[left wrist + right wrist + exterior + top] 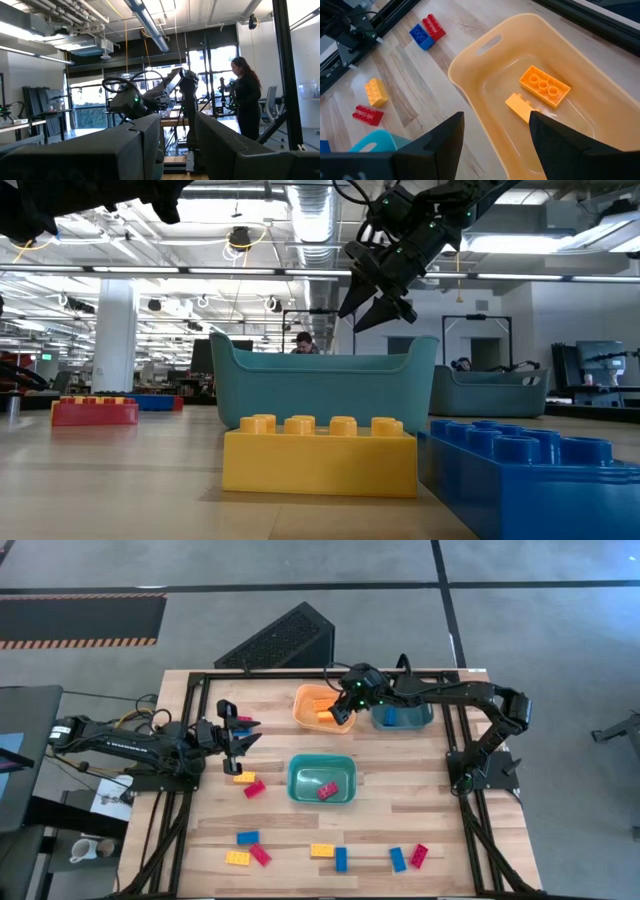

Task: Sort & place blocks by color
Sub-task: Put the blue game piece into the blue bin

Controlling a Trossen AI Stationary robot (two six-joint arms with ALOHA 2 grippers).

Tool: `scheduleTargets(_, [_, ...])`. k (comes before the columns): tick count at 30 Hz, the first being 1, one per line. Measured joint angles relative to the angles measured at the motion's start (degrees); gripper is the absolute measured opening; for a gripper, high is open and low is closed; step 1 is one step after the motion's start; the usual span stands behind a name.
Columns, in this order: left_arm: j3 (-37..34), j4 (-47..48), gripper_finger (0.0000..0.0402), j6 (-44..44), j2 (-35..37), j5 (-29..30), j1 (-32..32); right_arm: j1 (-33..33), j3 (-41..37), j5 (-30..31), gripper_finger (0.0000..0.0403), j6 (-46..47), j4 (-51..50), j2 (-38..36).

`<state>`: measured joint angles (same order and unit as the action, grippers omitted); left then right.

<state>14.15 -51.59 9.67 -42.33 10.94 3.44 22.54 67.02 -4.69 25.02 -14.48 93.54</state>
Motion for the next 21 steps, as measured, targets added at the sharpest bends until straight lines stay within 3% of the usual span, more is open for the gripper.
scheduleTargets(21, [0.0,0.0,0.0116,-0.5,0.0,0.2,0.0,0.0,0.0,-0.6,0.0244,0.0,-1.9,-1.0])
